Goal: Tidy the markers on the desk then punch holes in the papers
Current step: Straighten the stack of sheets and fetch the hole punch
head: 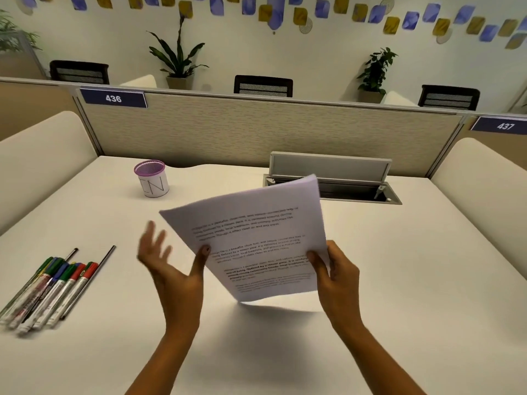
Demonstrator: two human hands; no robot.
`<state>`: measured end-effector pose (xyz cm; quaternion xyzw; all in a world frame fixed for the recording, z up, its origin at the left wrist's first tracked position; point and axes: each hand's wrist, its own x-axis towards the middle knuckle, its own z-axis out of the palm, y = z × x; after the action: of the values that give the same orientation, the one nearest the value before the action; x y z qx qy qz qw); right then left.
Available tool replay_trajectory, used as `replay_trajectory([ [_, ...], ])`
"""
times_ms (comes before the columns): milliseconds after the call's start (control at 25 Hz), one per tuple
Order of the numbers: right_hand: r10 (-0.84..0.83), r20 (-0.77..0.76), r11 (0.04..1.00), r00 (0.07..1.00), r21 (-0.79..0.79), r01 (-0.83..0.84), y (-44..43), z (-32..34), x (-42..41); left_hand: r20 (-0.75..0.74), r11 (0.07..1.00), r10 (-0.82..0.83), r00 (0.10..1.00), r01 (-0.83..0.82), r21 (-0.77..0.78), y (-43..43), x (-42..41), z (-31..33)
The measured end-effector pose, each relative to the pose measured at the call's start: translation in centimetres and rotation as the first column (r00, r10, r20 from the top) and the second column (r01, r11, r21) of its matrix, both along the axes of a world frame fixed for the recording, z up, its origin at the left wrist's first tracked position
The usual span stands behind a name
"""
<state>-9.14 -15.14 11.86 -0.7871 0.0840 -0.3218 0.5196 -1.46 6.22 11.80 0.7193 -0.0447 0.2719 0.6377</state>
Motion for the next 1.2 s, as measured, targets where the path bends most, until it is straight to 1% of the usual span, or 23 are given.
replay_trajectory([
  [80, 0.014, 0.026, 0.974, 1.000, -0.228, -0.008, -0.6, 2.5, 0.4, 0.136, 0.987, 0.114, 0.984, -0.128, 0.094, 0.4, 0.7, 1.7],
  [120, 0.031, 0.024, 0.944, 0.999, -0.330, -0.021, -0.8, 3.7, 0.7, 0.203, 0.976, 0.128, 0.971, -0.159, 0.150, 0.6, 0.9, 2.4],
  [160, 0.056, 0.002, 0.906, 0.998, -0.421, -0.050, -0.9, 4.9, 1.0, 0.254, 0.964, 0.110, 0.961, -0.165, 0.207, 0.8, 1.0, 2.9],
  [200, 0.085, -0.044, 0.861, 0.995, -0.500, -0.096, -0.9, 6.0, 1.2, 0.275, 0.955, 0.070, 0.959, -0.144, 0.259, 1.0, 0.9, 3.1],
  [320, 0.145, -0.211, 0.703, 0.967, -0.665, -0.251, -0.1, 8.0, 2.0, 0.231, 0.939, -0.055, 0.971, -0.028, 0.343, 1.3, 0.3, 2.7],
  [400, 0.159, -0.267, 0.616, 0.950, -0.725, -0.307, 0.5, 8.4, 2.5, 0.198, 0.949, -0.077, 0.977, 0.011, 0.314, 1.5, -0.1, 1.8],
  [440, 0.152, -0.286, 0.609, 0.946, -0.727, -0.317, 0.5, 8.4, 2.7, 0.170, 0.962, -0.077, 0.983, 0.028, 0.272, 1.7, -0.1, 1.2],
  [480, 0.132, -0.296, 0.635, 0.946, -0.707, -0.310, 0.1, 8.4, 2.7, 0.138, 0.974, -0.069, 0.988, 0.036, 0.225, 2.0, -0.1, 0.7],
  [600, 0.026, -0.305, 0.796, 0.952, -0.570, -0.204, -2.8, 7.6, 1.9, 0.034, 0.995, -0.038, 0.999, 0.034, 0.098, 2.8, 0.1, -0.7],
  [680, 0.012, -0.346, 0.915, 0.938, -0.375, -0.150, -5.1, 6.6, 1.1, -0.015, 0.998, -0.038, 0.999, 0.039, 0.041, 3.1, 0.2, -1.4],
  [720, 0.044, -0.373, 0.959, 0.927, -0.243, -0.143, -5.9, 5.9, 0.8, -0.036, 0.999, -0.043, 0.998, 0.043, 0.017, 3.2, 0.2, -1.7],
  [760, 0.099, -0.392, 0.985, 0.914, -0.092, -0.147, -6.3, 5.1, 0.6, -0.047, 0.999, -0.047, 0.998, 0.047, -0.001, 3.2, 0.3, -1.9],
  [840, 0.227, -0.368, 0.968, 0.901, 0.184, -0.169, -6.2, 2.9, 0.2, -0.057, 0.997, -0.069, 0.996, 0.068, -0.022, 3.0, 0.4, -2.2],
  [880, 0.254, -0.338, 0.949, 0.906, 0.268, -0.166, -5.8, 1.7, 0.1, -0.062, 0.997, -0.080, 0.995, 0.078, -0.025, 2.8, 0.5, -2.2],
  [920, 0.249, -0.306, 0.936, 0.919, 0.320, -0.148, -5.3, 0.8, 0.0, -0.068, 0.996, -0.082, 0.994, 0.080, -0.024, 2.6, 0.5, -2.2],
  [1000, 0.181, -0.230, 0.923, 0.956, 0.376, -0.084, -4.4, -0.1, -0.1, -0.064, 0.998, -0.068, 0.996, 0.067, -0.011, 2.2, 0.5, -2.2],
  [1080, 0.102, -0.154, 0.919, 0.983, 0.393, -0.034, -4.1, -0.5, -0.3, -0.052, 0.999, -0.054, 0.997, 0.054, -0.002, 2.1, 0.6, -2.2],
  [1200, 0.056, -0.132, 0.917, 0.990, 0.399, 0.002, -3.6, -1.6, -0.7, -0.063, 0.998, -0.064, 0.996, 0.064, 0.000, 2.3, 0.6, -3.0],
])
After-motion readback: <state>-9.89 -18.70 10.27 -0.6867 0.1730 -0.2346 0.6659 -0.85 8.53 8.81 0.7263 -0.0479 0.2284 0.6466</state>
